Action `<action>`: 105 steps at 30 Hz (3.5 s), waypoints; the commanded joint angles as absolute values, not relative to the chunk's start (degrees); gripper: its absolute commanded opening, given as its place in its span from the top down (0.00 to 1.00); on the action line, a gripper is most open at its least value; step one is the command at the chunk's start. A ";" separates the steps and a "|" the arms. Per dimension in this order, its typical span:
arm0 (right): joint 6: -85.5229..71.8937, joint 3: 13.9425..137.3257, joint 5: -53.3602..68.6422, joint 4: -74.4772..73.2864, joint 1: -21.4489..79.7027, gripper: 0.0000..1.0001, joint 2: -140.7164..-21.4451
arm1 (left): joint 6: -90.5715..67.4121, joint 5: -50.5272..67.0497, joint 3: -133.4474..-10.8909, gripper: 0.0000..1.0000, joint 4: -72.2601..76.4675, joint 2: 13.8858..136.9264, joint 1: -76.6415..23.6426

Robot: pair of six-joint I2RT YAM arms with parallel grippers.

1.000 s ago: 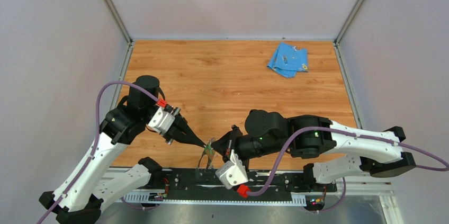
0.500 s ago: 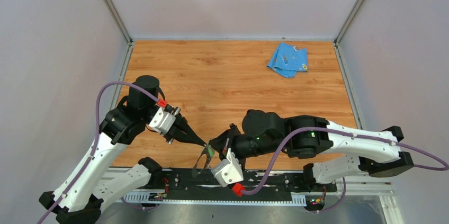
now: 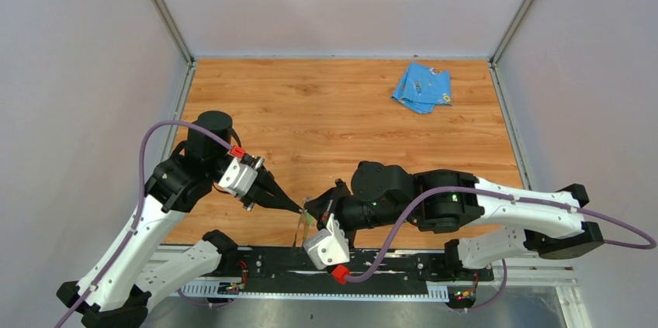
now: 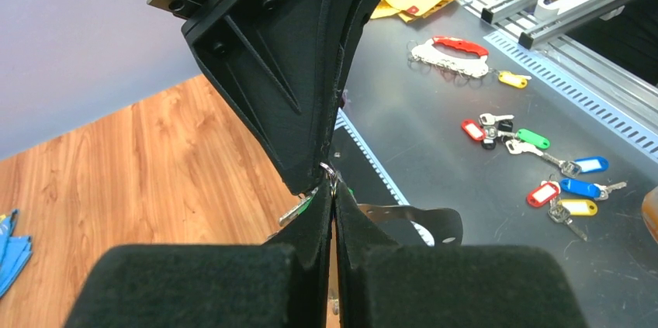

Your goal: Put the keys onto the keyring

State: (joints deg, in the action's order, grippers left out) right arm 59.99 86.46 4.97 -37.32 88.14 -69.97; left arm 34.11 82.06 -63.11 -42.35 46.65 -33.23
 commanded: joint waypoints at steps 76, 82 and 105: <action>44.28 117.86 24.06 -38.84 73.82 0.70 -84.38 | 0.26 52.36 -71.01 1.00 17.07 47.81 -35.50; 42.26 121.40 28.16 -37.91 72.79 0.70 -85.69 | 1.97 50.02 -70.14 1.00 23.54 46.93 -37.31; 43.71 131.69 0.67 -39.70 81.45 0.77 -95.68 | 2.19 39.56 -64.31 1.00 26.61 41.66 -38.85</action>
